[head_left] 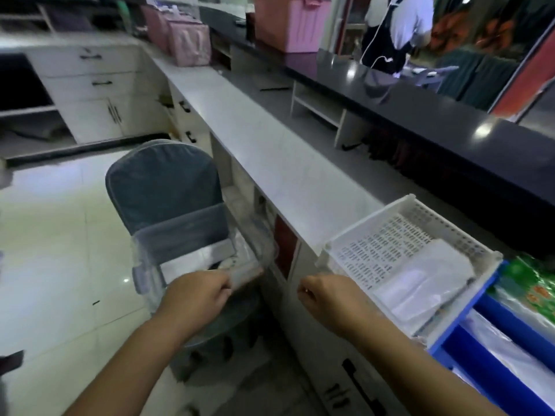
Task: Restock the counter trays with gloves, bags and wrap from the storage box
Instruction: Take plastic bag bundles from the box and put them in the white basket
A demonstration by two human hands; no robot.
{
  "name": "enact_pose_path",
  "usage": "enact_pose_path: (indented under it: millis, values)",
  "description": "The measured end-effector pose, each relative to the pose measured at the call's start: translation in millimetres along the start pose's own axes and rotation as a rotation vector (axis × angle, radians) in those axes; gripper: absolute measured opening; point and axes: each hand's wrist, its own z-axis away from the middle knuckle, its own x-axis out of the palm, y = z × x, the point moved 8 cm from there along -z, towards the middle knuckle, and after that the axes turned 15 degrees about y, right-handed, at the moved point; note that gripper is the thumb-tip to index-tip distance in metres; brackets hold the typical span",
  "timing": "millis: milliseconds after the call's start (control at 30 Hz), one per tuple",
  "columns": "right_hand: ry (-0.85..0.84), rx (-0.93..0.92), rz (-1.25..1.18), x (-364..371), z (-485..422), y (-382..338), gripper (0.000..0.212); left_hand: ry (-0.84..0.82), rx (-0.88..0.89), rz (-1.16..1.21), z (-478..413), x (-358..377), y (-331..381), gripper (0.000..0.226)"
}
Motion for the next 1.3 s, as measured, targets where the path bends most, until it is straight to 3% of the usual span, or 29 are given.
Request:
enact_pose_path:
  millis: [200,433,767,1000,1167,1300]
  values:
    - [-0.133,0.042,-0.108,87.4,-66.9,-58.7,0.015,-0.059,-0.182,-0.037,0.0,-8.8,-141.0,0.021]
    - [-0.262,0.120,-0.151,190.8,-134.3,-112.1,0.017,-0.138,-0.245,-0.043,-9.8,2.9,-257.1,0.020]
    - [-0.409,0.258,-0.179,283.2,-206.6,-82.2,0.014,-0.235,-0.348,0.010,-47.5,64.6,-318.2,0.025]
    - [-0.713,0.385,-0.242,397.1,-245.1,-38.4,0.016,-0.349,-0.506,0.030,-71.1,124.0,-332.3,0.026]
    - [-0.912,0.239,-0.158,481.3,-258.9,-23.7,0.025,-0.402,-0.574,0.041,-83.3,176.1,-339.8,0.030]
    - [-0.968,-0.041,-0.081,533.4,-257.9,-33.9,0.042,-0.354,-0.661,0.100,-82.6,205.5,-339.6,0.027]
